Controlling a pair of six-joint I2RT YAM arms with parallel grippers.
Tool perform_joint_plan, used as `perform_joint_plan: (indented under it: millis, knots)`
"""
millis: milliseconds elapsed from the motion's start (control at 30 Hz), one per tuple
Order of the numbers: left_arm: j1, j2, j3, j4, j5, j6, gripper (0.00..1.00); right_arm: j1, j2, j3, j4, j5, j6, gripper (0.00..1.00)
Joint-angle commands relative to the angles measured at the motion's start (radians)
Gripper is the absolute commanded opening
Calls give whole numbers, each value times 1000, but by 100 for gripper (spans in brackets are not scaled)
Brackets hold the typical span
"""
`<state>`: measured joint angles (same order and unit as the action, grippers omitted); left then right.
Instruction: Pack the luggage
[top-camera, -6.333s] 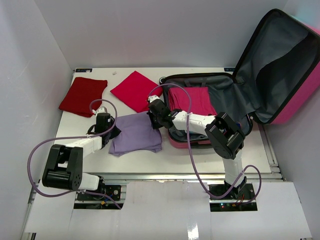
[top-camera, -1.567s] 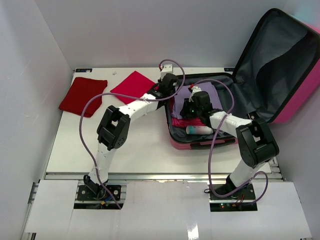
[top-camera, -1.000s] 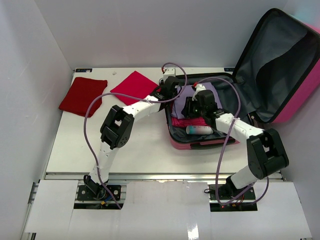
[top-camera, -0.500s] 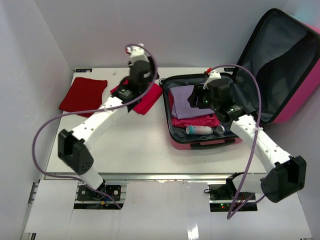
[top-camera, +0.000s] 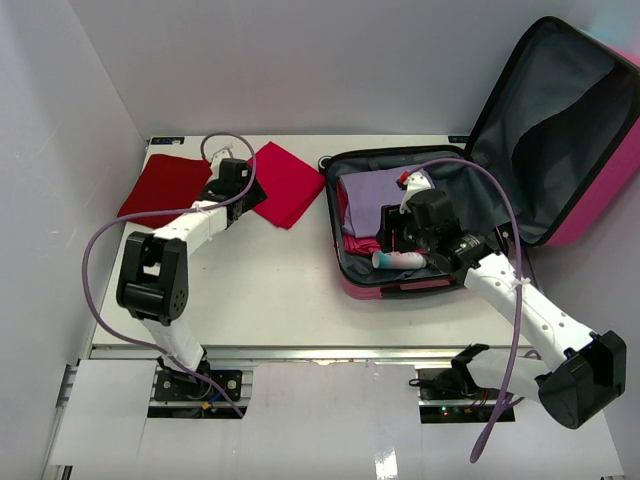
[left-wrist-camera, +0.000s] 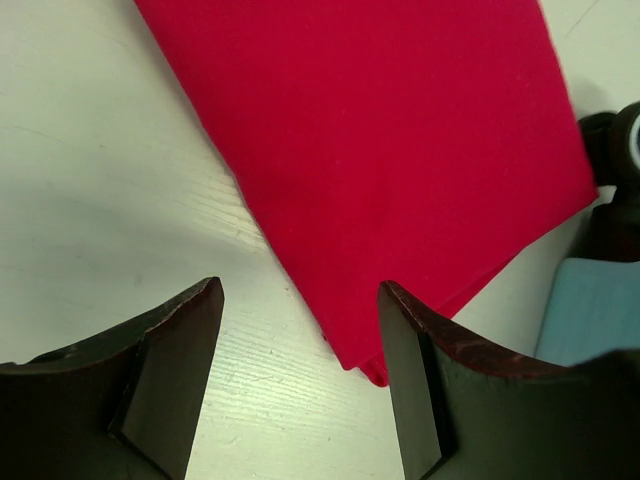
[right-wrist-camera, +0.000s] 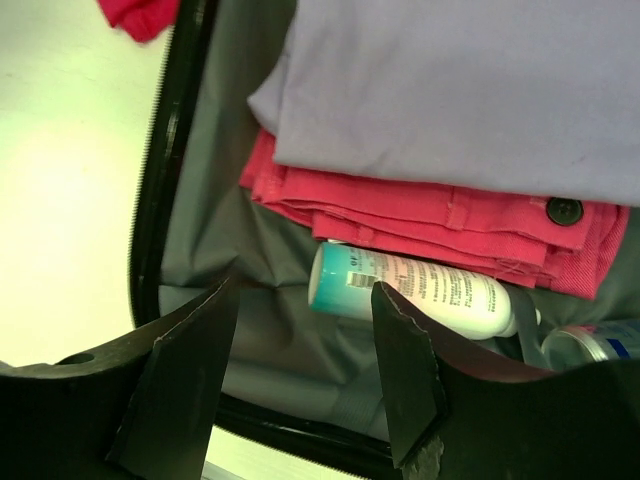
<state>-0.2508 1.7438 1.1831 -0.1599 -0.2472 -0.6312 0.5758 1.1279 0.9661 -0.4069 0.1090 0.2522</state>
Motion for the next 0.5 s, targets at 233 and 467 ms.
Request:
perform_joint_plan:
  millis: [233,467]
  knots:
    - [-1,118,-8,220,120,87,68,48,-88,-7,62,45,-24,63]
    - [12,154,3,217,73,85,69,60,-87,-12,62,54,-28,63]
